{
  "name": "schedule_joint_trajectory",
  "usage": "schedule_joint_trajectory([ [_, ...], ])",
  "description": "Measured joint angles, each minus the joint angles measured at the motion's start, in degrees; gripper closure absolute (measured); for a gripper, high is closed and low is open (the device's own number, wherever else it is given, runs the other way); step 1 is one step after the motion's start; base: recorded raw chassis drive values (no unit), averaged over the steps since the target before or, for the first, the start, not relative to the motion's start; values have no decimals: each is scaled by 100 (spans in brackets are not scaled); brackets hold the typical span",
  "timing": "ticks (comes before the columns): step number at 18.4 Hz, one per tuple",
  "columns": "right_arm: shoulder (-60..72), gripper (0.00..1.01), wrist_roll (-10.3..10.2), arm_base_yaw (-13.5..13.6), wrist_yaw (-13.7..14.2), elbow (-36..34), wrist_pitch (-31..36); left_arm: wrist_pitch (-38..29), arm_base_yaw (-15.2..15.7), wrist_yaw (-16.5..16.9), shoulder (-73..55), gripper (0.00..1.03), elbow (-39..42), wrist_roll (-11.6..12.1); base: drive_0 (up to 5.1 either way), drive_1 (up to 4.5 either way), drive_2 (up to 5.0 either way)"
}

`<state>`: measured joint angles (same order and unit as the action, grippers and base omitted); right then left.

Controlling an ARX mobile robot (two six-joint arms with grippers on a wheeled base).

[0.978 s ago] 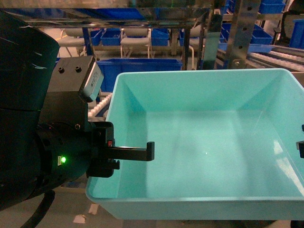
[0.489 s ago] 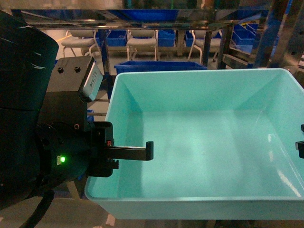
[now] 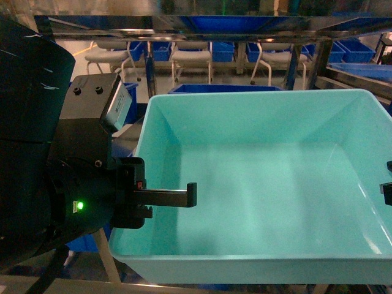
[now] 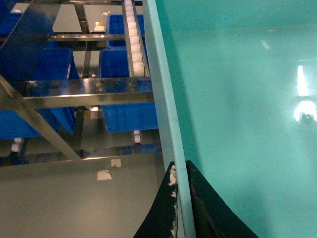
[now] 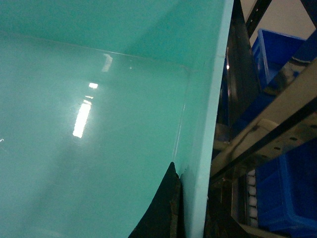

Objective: Organize blue bins on left shelf correctly

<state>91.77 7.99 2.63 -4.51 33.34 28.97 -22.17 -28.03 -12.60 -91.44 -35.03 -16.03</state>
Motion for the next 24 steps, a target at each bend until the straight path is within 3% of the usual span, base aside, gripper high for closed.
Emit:
schedule_joint_trajectory([
  [6,0,99,0,-2,0,0,22,-17,-11,2,0,101,0,0,-23,379,-425],
  [14,37,99,-15,-2,-17,2,-50,-48,-4,7,-9,101,13,4,0,0,0],
  [17,603,99,-308,-4,-149,92,-321,-317,33,-2,-361,101,140,72,0,0,0],
  [20,1032,99,-439,140,-109,310,-372,-654,181,24,-951,101,72,216,0,0,0],
  [24,1786,99,-629,376,13,1209,-739,-728,546,140,-1650,101,-588,573,0,0,0],
])
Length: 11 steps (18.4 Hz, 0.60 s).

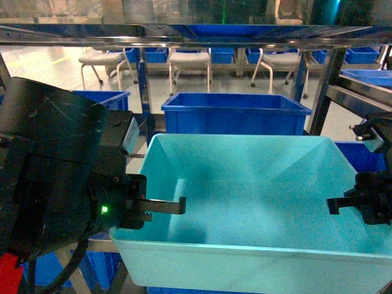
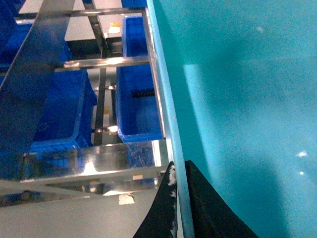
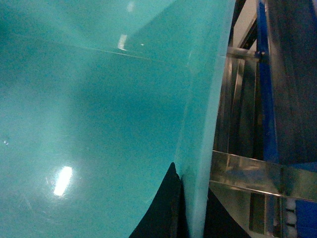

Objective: Organize blue bins on left shelf correctly

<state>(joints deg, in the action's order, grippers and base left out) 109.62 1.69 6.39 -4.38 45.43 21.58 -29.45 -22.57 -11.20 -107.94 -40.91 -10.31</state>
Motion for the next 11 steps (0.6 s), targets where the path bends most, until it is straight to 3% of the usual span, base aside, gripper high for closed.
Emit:
schedule_joint_trajectory([
  [4,697,99,-505,70,-87,846,-686,229,295,136,-697,101,-758,334,0,0,0],
  [6,1134,99,-557,68,-52,1572,-1045,450,431,203,-1075,101,-1392,479,0,0,0],
  [11,1805,99,-625,55,-35,2415,-1622,713,533,254,-1705,101,-2076,621,0,0,0],
])
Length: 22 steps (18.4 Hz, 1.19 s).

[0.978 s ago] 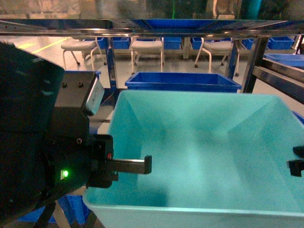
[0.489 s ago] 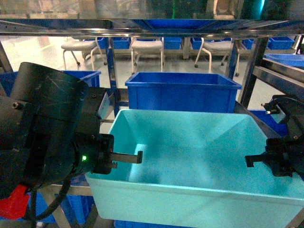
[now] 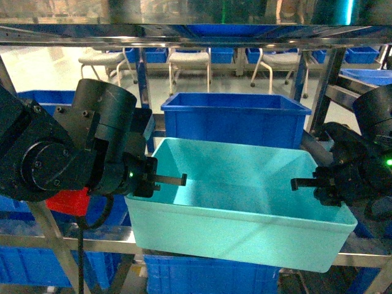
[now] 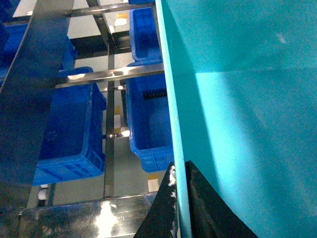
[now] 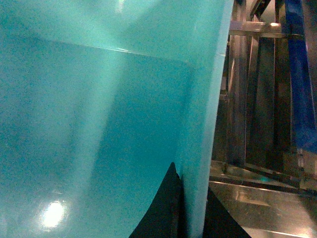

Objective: Organize blue bins on left shelf correctly

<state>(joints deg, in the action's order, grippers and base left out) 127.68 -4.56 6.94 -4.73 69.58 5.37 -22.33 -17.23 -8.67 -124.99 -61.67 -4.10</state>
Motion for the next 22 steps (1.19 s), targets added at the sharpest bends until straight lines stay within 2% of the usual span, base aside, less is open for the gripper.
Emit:
schedule_joint_trajectory([
  [5,675,99,9,-52,-9,903,-437,219,42,-15,-505,101,-610,50,0,0,0],
  [10,1215,99,28,-111,-131,1770,-964,621,87,-20,-968,101,-1311,96,0,0,0],
  [11,1217,96,63,-111,-144,1770,-968,647,87,-37,-970,97,-1346,140,0,0,0],
  [12,1220,85,168,-116,-249,1770,-990,632,87,-66,-970,86,-1366,264,0,0,0],
  [14,1220,66,256,-127,-271,1770,-960,623,87,-74,-970,68,-1373,330,0,0,0],
  [15,1213,57,275,-127,-282,1676,-601,385,85,-68,-966,59,-1311,334,0,0,0],
  [17,1010,37,457,-131,-258,1110,535,-131,76,0,-699,39,-758,291,0,0,0],
  [18,857,26,667,-131,-240,730,1268,-326,68,103,-446,28,-428,238,0,0,0],
  [20,568,4,909,-133,-291,55,2717,-540,50,282,164,6,142,28,0,0,0],
  [21,455,2,953,-133,-317,-190,3191,-490,50,321,420,4,363,-42,0,0,0],
  [22,304,4,1005,-131,-374,-505,3637,-284,33,391,726,5,619,-175,0,0,0],
])
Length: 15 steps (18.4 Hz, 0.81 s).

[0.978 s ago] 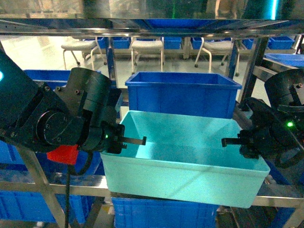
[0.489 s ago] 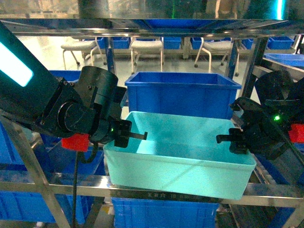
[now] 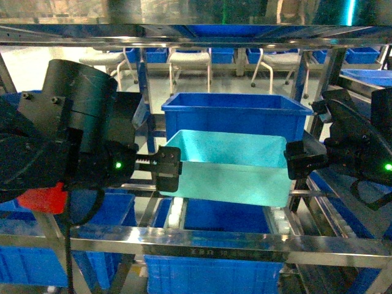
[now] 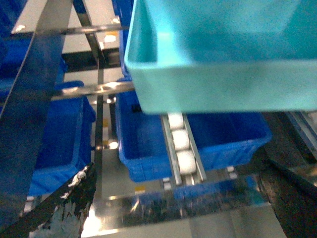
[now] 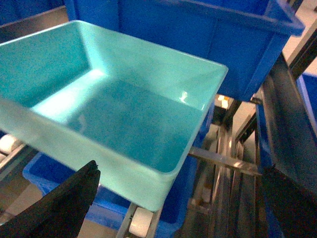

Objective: Organize blue bins on left shelf correctly

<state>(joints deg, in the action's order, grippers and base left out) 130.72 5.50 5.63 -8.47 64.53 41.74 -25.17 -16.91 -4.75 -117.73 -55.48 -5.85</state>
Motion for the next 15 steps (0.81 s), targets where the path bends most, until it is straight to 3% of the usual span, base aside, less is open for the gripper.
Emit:
schedule_joint_trajectory([
  [3,-544,3,44,7,-57,-855,608,651,-55,164,857,5,662,-216,0,0,0],
  [6,-1165,3,-2,0,-90,-1687,501,1397,-35,249,2074,5,1261,-494,0,0,0],
  [8,-1705,3,-293,-46,-243,-2076,-216,1593,-20,175,2887,5,1716,-649,0,0,0],
  [11,-1864,3,-507,-50,-249,-2076,-195,1580,-20,168,3036,5,1768,-737,0,0,0],
  [12,-1593,10,-507,-4,297,-2323,1093,1287,-24,85,2968,6,1818,-693,0,0,0],
  [13,-1482,20,-507,-4,874,-2651,1921,-490,-61,-470,2741,14,2282,-424,0,0,0],
  [14,-1558,31,-507,-9,1180,-3285,2667,-1875,39,-883,2721,25,2966,-55,0,0,0],
  [15,-1950,45,-507,-125,1281,-3827,3128,-3335,308,-938,2977,41,3777,271,0,0,0],
])
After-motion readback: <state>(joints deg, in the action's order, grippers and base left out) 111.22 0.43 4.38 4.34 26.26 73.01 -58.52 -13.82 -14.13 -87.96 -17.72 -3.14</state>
